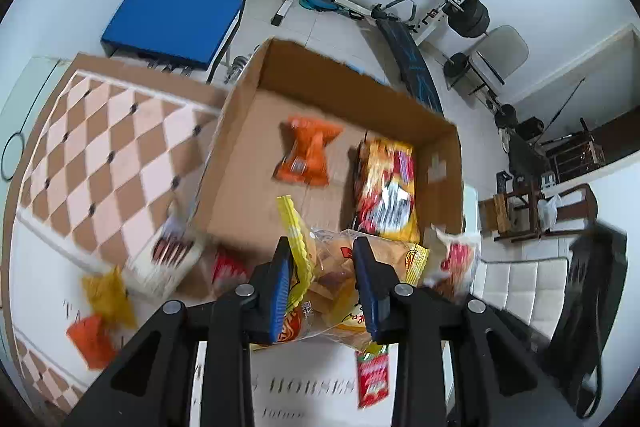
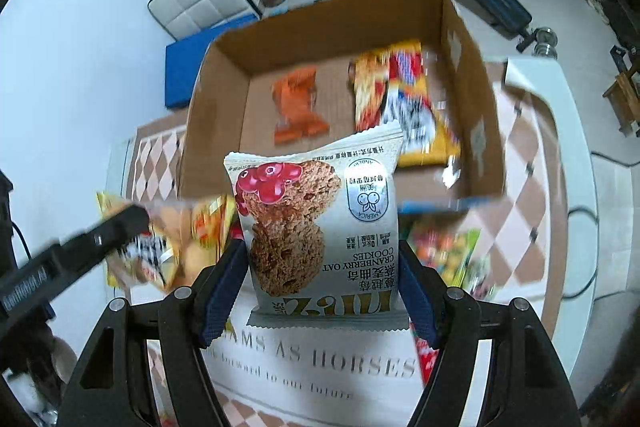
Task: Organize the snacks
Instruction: 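Carry both packets into the box and open both tools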
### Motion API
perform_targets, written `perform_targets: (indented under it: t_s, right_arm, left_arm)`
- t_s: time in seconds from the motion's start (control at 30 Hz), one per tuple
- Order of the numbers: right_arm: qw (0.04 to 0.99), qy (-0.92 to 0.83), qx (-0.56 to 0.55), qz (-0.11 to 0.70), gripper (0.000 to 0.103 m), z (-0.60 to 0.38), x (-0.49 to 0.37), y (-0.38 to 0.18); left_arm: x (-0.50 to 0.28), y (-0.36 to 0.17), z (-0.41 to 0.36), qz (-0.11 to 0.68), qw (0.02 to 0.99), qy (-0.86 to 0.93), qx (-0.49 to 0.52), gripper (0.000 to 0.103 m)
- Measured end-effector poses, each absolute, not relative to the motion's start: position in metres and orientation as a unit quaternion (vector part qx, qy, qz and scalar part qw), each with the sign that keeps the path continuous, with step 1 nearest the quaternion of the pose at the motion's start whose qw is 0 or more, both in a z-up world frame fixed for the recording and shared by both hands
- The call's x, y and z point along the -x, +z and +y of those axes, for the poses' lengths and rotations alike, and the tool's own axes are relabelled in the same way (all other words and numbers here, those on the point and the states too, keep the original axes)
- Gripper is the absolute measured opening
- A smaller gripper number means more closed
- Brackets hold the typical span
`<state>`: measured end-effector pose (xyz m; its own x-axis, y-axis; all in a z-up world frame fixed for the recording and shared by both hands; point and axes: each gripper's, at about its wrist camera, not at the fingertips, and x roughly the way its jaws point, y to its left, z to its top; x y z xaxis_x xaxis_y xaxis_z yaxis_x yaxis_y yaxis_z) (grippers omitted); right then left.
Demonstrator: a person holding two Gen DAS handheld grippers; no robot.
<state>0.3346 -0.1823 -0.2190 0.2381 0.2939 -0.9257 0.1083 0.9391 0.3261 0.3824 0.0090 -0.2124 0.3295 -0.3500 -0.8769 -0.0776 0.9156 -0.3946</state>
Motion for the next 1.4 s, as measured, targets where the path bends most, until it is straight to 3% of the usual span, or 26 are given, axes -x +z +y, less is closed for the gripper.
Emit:
perform_targets:
  t_s: [0.43, 0.63, 0.7, 0.73, 0.77, 0.8, 1.4]
  right_arm:
    - [0.743, 0.008, -0.148, 0.652, 0.075, -0.197, -0.423, -0.285]
    - [0.714, 0.003, -0.152, 0.683, 0.076, -0.203, -0.435, -0.323]
    - [0.703, -0.003, -0.138, 0.697, 0.093, -0.204, -0.437, -0.332]
    - [0.704, -0.008, -0.131, 0.698, 0.094, -0.205, -0.437, -0.333]
    - [0.704, -0.006, -0.127, 0.699, 0.094, -0.205, -0.438, -0.334]
    - [0.7, -0.004, -0.126, 0.703, 0.094, -0.205, -0.438, -0.335]
    - [0.734, -0.03, -0.09, 0.673, 0.095, -0.21, -0.425, -0.295]
  left_arm:
    - [-0.475, -0.302, -0.006, 0.641, 0.739, -0.05, 0.202, 0.028]
    - [-0.475, -0.339, -0.026, 0.691, 0.709, -0.053, 0.129, 0.029]
    - [-0.471, -0.342, -0.031, 0.692, 0.712, -0.057, 0.103, 0.045]
    - [-0.47, -0.343, -0.031, 0.691, 0.714, -0.06, 0.099, 0.053]
    - [-0.469, -0.343, -0.032, 0.691, 0.714, -0.062, 0.095, 0.074]
    - [-0.468, -0.344, -0.031, 0.69, 0.715, -0.063, 0.095, 0.083]
    - [-0.433, -0.287, -0.039, 0.612, 0.79, -0.047, 0.009, 0.084]
